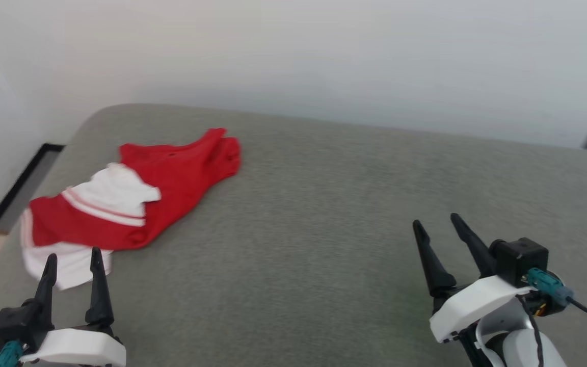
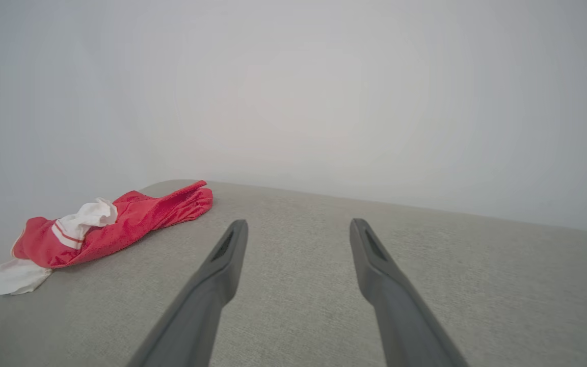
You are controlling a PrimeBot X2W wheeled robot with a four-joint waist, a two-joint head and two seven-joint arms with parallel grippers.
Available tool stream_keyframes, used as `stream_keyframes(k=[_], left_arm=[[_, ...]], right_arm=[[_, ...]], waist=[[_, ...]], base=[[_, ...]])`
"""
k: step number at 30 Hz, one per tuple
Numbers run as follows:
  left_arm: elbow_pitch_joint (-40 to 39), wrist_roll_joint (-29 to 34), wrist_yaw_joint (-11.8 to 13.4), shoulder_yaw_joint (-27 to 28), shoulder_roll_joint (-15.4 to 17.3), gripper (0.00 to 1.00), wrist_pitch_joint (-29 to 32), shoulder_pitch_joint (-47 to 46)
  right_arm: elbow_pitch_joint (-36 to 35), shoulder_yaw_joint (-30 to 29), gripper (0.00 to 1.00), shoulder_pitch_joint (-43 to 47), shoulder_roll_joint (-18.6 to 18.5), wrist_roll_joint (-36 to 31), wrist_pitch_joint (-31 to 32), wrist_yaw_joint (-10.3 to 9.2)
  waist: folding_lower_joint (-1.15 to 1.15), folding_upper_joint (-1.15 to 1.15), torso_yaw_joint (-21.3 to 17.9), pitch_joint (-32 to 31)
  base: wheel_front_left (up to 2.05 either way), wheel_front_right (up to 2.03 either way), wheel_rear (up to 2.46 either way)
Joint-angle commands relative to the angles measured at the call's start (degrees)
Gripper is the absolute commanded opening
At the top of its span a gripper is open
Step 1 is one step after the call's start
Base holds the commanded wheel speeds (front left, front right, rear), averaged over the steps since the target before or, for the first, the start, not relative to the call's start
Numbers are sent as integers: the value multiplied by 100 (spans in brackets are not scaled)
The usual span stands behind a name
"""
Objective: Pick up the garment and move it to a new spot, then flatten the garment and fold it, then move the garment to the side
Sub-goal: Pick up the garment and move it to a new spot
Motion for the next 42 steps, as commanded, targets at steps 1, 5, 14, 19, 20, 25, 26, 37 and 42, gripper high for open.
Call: stream_keyframes(k=[1,5,14,19,20,25,26,37,42], left_arm=[[7,-48,54,43,-10,100,1,83],[-14,-109,110,132,65,100,68,144],[-183,-166,195,172,65,100,82,284],[-216,-177,222,138,74,100,108,186],[-208,-187,214,124,83,100,112,128],[-128,-350,97,87,114,100,107,-326],[-83,-358,83,60,140,100,131,-453],[1245,-567,-276,-283,617,100,267,-2315],[2312,-760,-356,-429,855,100,196,-3228]], right_arm=[[3,71,100,-41,-6,52,14,1],[17,248,100,-58,3,135,35,1],[19,356,100,-73,14,216,31,1],[-49,299,100,-92,13,187,72,1],[-60,280,100,-98,12,185,88,1],[-148,171,100,-158,-39,129,150,1],[-164,153,100,-170,-51,110,162,1],[-545,19,100,-520,-202,-57,426,1],[-792,3,100,-754,-290,-153,568,1]], waist=[[0,0,444,-81],[0,0,804,-122],[0,0,1288,-138],[0,0,1381,-83],[0,0,1381,-66],[0,0,1296,116],[0,0,1264,157],[0,0,719,907],[0,0,419,1428]], base=[[0,0,0],[0,0,0],[0,0,0],[0,0,0],[0,0,0],[0,0,0],[0,0,0],[0,0,0],[0,0,0]])
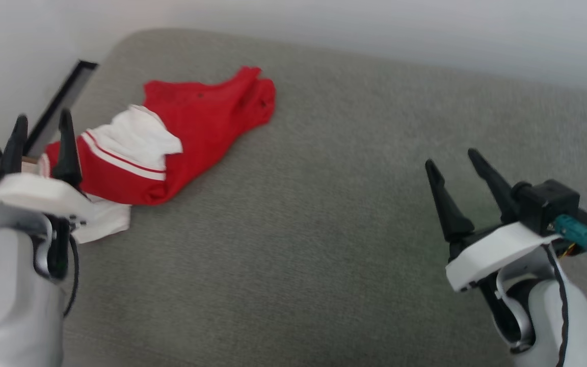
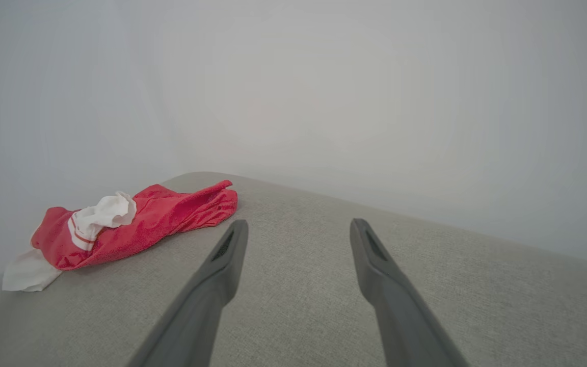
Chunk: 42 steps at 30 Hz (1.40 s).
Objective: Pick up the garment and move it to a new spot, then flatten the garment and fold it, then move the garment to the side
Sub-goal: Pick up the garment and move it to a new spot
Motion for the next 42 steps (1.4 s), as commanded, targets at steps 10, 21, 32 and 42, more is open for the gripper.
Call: stream_keyframes(k=[10,21,32,42], left_arm=[[1895,-510,-55,-463,234,100,68,-1718],[3784,-1152,-53,-940,257,100,1832,-2767],[4448,-1369,78,-1049,20,100,3176,-2581],[4142,-1211,-33,-1267,413,0,2546,-2978]], right_arm=[[-548,-35,100,-476,-222,-182,298,1],[-1041,-99,100,-811,-391,-266,579,1],[-1188,-18,100,-903,-343,-342,676,1],[-1072,-109,100,-875,-322,-293,588,1]], waist=[[0,0,-623,1383],[0,0,-851,2201],[0,0,-882,2307],[0,0,-761,2029]], base=[[0,0,0],[0,0,0],[0,0,0],[0,0,0]])
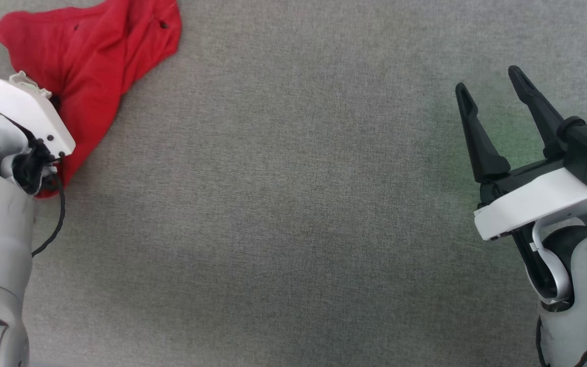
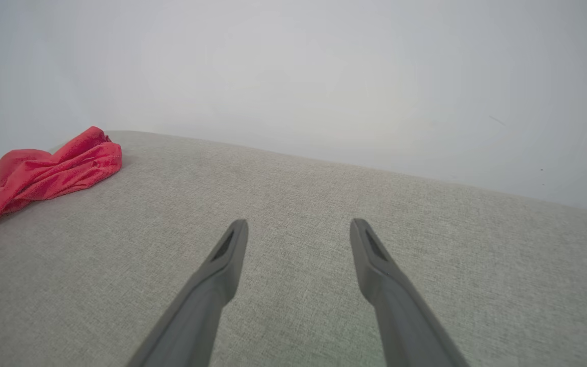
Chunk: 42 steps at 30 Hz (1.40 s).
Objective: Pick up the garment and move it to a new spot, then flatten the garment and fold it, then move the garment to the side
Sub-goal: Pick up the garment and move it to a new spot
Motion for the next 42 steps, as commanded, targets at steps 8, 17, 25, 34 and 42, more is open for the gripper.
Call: stream_keyframes(k=[8,17,25,34,42], left_arm=[[-590,199,-37,-551,284,0,-706,-29],[-1513,29,-40,-1095,783,0,-1045,-33],[-2793,5,-41,-1560,1257,0,-791,-84],[-4363,-19,53,-1762,1609,0,-60,244],[-5892,-195,193,-1927,1714,0,728,595]], right_arm=[[210,-172,100,198,125,65,-214,1],[356,-320,100,420,263,119,-379,1],[458,-468,100,647,393,194,-515,1],[550,-580,100,758,506,256,-702,1],[502,-857,100,914,602,297,-839,1]], waist=[[0,0,196,-635],[0,0,300,-1229],[0,0,362,-1709],[0,0,46,-2034],[0,0,-605,-2095]], base=[[0,0,0],[0,0,0],[0,0,0],[0,0,0],[0,0,0]])
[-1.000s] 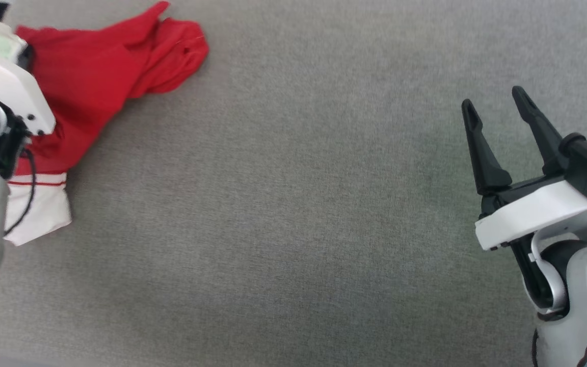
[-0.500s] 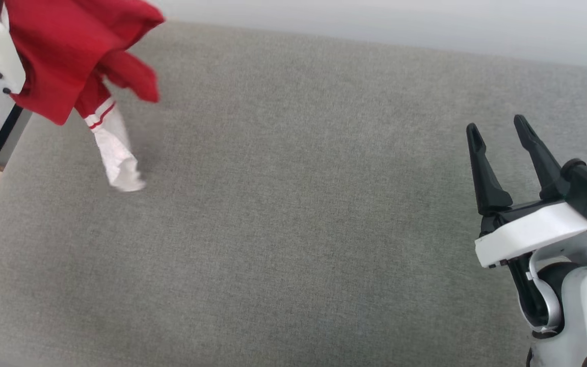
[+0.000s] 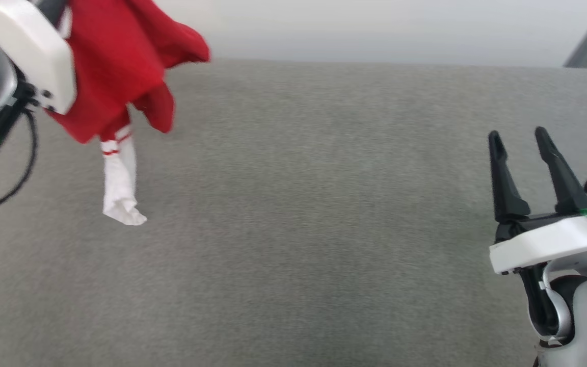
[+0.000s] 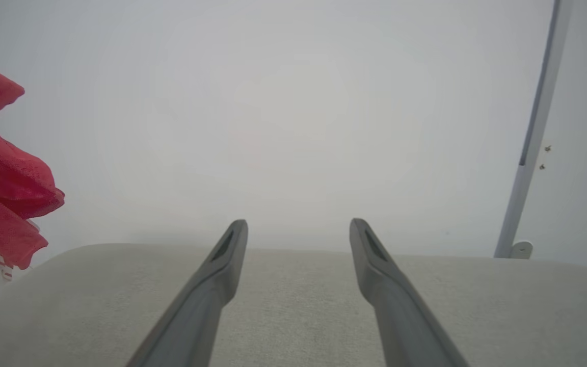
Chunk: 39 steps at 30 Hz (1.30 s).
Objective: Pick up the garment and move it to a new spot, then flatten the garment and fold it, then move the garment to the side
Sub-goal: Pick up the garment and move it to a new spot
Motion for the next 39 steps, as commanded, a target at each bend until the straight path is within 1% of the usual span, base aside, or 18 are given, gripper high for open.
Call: stream_keyframes(k=[1,5,8,12,13,16,21,22,27,32,35,39], left_arm=[[-164,-65,42,-30,-8,0,70,84],[-731,-82,81,-208,-44,0,409,215],[-1005,-134,92,-380,-131,0,618,344],[-1120,-283,87,-653,-283,0,864,646],[-1120,-283,87,-653,-283,0,864,646],[-1000,-379,51,-895,-394,0,1027,883],[-484,-540,-29,-1293,-590,0,1205,1259],[-214,-598,-67,-1423,-661,0,1192,1356],[454,-700,-147,-1758,-859,0,1215,1499],[1139,-833,-177,-2003,-1070,0,1239,1558],[1520,-890,-196,-2192,-1194,0,1200,1577],[1933,-976,-211,-2429,-1366,0,1158,1556]], right_arm=[[-12,-32,100,46,25,46,-41,1],[-7,-103,100,114,54,92,-111,1],[45,-111,100,122,75,139,-182,1],[143,-30,100,131,83,197,-280,1],[143,-30,100,131,83,197,-280,1],[240,44,100,140,84,305,-362,1],[415,195,100,110,82,437,-518,1],[481,258,100,73,81,493,-563,1],[655,401,100,9,80,561,-671,1],[788,534,100,-71,80,622,-749,1],[856,586,100,-100,80,734,-763,1],[923,620,100,-167,81,706,-789,1]], waist=[[0,0,-264,15],[0,0,-632,107],[0,0,-886,184],[0,0,-1196,279],[0,0,-1196,279],[0,0,-1369,346],[0,0,-1596,425],[0,0,-1677,459],[0,0,-1829,516],[0,0,-1930,577],[0,0,-1950,593],[0,0,-1932,612]], base=[[0,0,0],[0,0,0],[0,0,0],[0,0,0],[0,0,0],[0,0,0],[0,0,0],[0,0,0],[0,0,0],[0,0,0],[0,0,0],[0,0,0]])
